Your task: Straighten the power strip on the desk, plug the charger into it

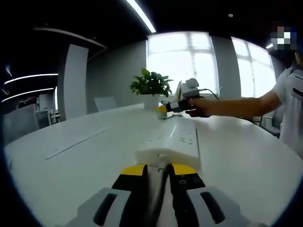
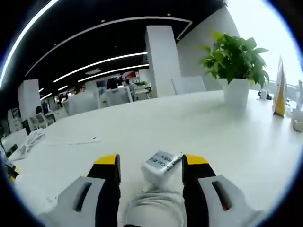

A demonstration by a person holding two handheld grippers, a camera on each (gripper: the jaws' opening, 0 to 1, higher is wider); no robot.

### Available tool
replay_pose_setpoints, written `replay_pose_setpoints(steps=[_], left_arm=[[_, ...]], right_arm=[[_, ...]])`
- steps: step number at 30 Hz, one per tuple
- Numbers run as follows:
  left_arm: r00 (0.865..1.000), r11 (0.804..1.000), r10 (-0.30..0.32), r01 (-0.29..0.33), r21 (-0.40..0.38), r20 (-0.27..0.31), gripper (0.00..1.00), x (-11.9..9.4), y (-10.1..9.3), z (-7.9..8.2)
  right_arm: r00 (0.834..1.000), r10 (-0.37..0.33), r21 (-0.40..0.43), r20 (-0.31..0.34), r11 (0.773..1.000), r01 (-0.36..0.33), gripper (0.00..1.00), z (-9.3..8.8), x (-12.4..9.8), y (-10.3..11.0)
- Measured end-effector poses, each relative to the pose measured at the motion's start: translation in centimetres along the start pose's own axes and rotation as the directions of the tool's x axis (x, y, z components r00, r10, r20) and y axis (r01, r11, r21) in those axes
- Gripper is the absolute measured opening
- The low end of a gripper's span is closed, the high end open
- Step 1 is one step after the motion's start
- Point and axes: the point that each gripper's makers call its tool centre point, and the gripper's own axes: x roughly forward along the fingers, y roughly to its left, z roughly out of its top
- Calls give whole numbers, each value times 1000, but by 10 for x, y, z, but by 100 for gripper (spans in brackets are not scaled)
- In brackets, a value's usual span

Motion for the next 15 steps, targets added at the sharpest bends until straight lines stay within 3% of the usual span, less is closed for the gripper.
replay_pose_setpoints(steps=[1, 2, 7, 10, 13, 15], left_arm=[[1000, 1000, -1, 1, 3, 0, 22, 0, -1, 0], [1000, 1000, -7, 7, 14, 2, 24, -1, -2, 1], [999, 999, -32, 31, 36, 3, 26, -4, -6, 1], [1000, 999, -31, 31, 34, 2, 26, -4, -6, 1], [1000, 999, -32, 31, 33, 2, 26, -3, -6, 2], [999, 999, -32, 32, 33, 3, 26, -3, -6, 2]], right_arm=[[1000, -11, 56, 26, 998, 10, 48, 2, 1, 0], [1000, -14, 57, 18, 998, 13, 47, 1, 2, 2], [998, -56, 36, -5, 998, 56, 44, -3, 13, -2], [995, -93, -12, -45, 996, 93, 35, -17, 15, -11], [996, -73, 14, -50, 997, 74, 35, -25, 15, -10], [997, -69, -37, -42, 997, 67, 34, -23, 15, -8]])
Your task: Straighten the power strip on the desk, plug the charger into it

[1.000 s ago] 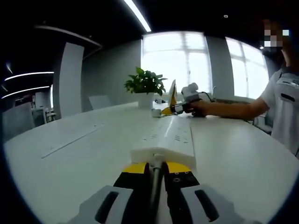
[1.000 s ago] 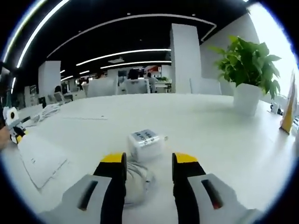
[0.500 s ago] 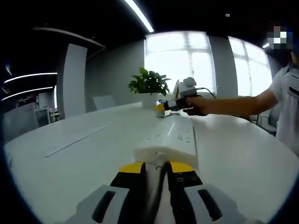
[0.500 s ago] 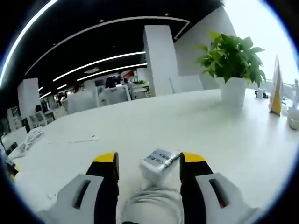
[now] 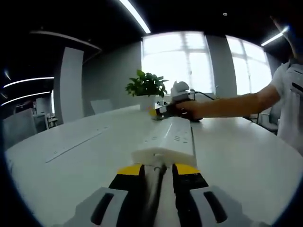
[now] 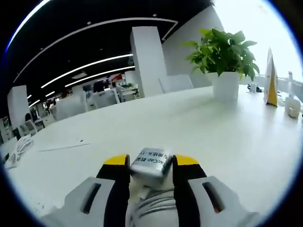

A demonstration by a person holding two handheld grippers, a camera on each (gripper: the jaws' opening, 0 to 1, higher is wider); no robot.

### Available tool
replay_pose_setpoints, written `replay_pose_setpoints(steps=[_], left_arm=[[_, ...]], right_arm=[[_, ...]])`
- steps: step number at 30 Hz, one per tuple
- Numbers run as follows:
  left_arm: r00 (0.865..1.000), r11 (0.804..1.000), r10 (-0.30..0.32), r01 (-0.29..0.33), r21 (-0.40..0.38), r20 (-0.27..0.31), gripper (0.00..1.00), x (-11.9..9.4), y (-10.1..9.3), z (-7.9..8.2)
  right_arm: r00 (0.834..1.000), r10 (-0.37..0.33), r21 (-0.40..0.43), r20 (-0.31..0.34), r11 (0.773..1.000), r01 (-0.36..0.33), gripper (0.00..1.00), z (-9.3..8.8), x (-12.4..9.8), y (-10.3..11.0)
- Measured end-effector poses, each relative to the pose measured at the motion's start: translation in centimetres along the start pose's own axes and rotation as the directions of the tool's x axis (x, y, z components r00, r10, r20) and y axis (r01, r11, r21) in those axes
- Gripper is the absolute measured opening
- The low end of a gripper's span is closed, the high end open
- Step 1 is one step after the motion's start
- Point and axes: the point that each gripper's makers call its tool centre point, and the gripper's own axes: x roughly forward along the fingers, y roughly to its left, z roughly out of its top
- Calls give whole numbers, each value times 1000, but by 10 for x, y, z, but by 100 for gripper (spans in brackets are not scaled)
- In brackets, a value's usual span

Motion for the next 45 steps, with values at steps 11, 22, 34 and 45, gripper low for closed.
replay_pose_setpoints(steps=[11, 22, 34, 45], left_arm=[[1000, 1000, 3, -3, -12, -3, 27, 3, -3, 0], [1000, 1000, 5, -5, -23, -6, 25, 2, -4, -2], [1000, 999, 9, -9, -35, -10, 24, 1, -3, -3], [1000, 999, 11, -12, -34, -10, 24, 0, -2, -4]], right_arm=[[977, 212, -84, -19, 973, -213, 30, -6, -3, 37], [926, 374, -194, -53, 906, -377, 28, -13, -13, 57], [855, 509, -302, -102, 803, -514, 28, -26, -36, 62], [870, 488, -251, -68, 836, -488, 34, -19, -47, 59]])
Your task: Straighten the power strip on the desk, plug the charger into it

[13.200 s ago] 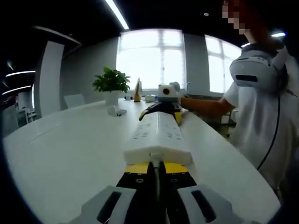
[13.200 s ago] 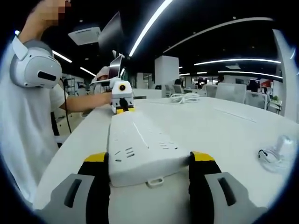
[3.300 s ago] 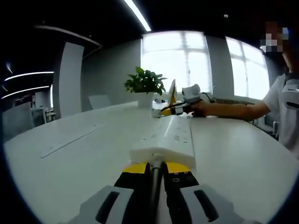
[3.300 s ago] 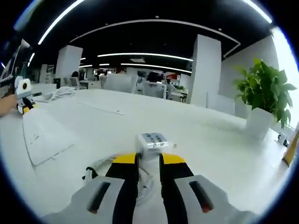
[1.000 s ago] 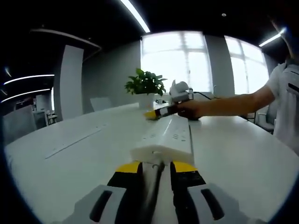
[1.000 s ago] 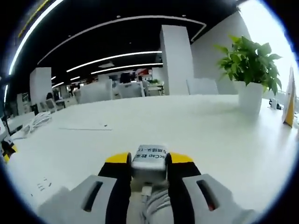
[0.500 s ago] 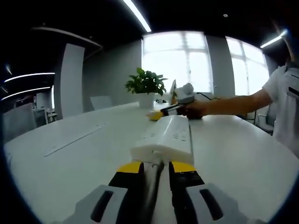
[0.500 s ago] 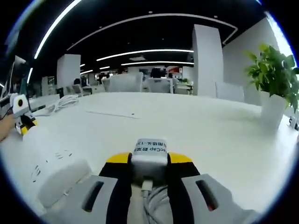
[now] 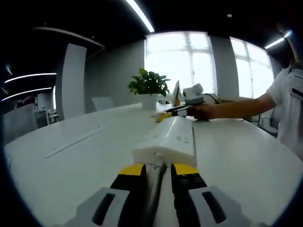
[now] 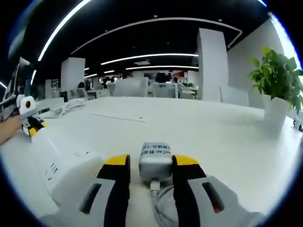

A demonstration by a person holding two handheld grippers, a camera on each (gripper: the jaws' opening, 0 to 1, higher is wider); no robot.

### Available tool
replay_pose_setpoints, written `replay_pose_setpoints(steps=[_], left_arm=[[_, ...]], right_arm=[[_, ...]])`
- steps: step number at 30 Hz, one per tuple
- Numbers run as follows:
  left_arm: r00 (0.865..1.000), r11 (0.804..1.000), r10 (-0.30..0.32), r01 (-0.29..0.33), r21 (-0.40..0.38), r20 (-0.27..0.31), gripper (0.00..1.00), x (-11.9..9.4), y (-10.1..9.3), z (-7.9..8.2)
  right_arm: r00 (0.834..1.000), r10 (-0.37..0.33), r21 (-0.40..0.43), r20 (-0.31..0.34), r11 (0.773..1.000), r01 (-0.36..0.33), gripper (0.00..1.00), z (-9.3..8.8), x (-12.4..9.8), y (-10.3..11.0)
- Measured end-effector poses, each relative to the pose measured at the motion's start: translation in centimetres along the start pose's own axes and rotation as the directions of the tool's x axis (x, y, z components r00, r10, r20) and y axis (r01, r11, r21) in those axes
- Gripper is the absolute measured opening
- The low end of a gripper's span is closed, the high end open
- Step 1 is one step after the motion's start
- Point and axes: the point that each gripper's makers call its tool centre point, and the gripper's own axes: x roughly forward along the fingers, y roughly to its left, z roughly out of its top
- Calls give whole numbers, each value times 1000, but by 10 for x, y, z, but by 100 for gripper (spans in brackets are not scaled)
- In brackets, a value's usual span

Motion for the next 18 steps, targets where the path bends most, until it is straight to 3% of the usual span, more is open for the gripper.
replay_pose_setpoints(steps=[3, 5, 14, 18], left_arm=[[1000, 1000, 2, -2, 0, 0, 24, 0, 0, 0], [1000, 1000, 3, -3, -1, 0, 24, 0, 0, 0], [1000, 1000, 2, -2, -1, 0, 24, 1, 1, 1], [1000, 1000, 2, -2, -1, 0, 24, 1, 1, 1]], right_arm=[[1000, -25, -21, 11, 999, 25, 33, 2, 1, -2], [999, -46, -41, 8, 998, 46, 27, 3, 3, -7], [998, -66, 7, 22, 998, 66, 28, 5, 9, -8], [996, -80, -29, 29, 996, 80, 28, 6, 12, -8]])
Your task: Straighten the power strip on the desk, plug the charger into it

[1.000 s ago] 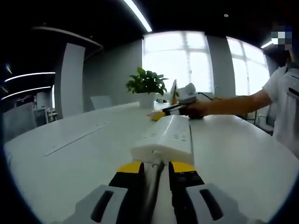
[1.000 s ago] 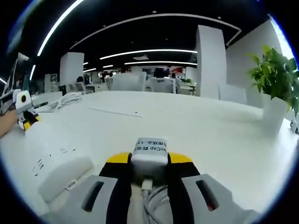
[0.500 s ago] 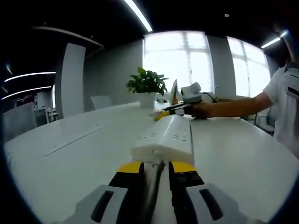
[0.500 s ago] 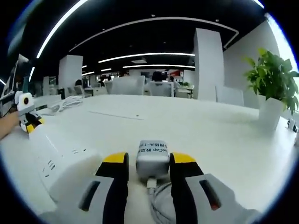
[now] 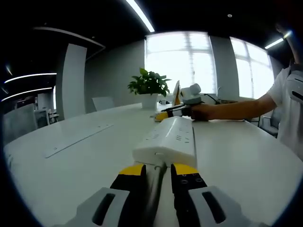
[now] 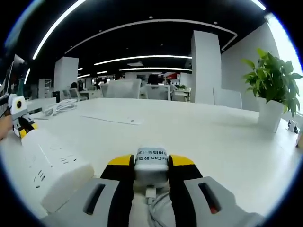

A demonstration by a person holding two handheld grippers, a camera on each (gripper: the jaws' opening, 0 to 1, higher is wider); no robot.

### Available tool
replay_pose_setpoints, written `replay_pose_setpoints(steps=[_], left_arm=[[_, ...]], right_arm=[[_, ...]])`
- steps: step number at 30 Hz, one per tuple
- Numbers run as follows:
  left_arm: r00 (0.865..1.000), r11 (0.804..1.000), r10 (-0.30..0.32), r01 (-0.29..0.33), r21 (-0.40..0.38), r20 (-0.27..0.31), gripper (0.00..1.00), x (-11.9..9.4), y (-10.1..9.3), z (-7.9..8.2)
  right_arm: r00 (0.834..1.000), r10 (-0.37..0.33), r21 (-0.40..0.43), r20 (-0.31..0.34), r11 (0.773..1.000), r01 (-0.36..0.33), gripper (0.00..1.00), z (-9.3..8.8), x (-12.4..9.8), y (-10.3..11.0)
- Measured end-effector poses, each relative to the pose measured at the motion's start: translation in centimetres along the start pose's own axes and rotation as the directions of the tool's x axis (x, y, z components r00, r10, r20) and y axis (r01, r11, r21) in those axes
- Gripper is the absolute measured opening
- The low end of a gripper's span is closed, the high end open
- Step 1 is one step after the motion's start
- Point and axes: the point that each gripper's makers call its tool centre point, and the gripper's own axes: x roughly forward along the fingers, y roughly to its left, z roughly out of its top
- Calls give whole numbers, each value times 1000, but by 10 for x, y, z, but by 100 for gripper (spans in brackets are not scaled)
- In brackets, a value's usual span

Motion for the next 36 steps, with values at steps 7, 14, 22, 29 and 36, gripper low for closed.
replay_pose_setpoints(steps=[7, 14, 22, 29, 36], left_arm=[[1000, 1000, -1, 1, 0, 0, 24, 0, 1, 0], [1000, 1000, -2, 2, -1, 1, 24, 0, 0, 0], [1000, 1000, -1, 1, -1, 1, 24, -1, 1, 0], [1000, 1000, 1, -1, 4, 3, 24, -1, -1, 0], [1000, 1000, 1, -1, 6, 5, 24, -1, 1, 1]], right_arm=[[1000, -6, 29, -15, 1000, 7, 28, -3, 3, 2], [1000, -1, 39, -18, 999, 2, 28, -6, -1, 7], [1000, 4, 61, -30, 998, -2, 28, -7, -5, 11], [997, 46, 118, -60, 992, -39, 28, -7, -16, 16], [994, 90, 173, -68, 982, -77, 27, -2, -26, 29]])
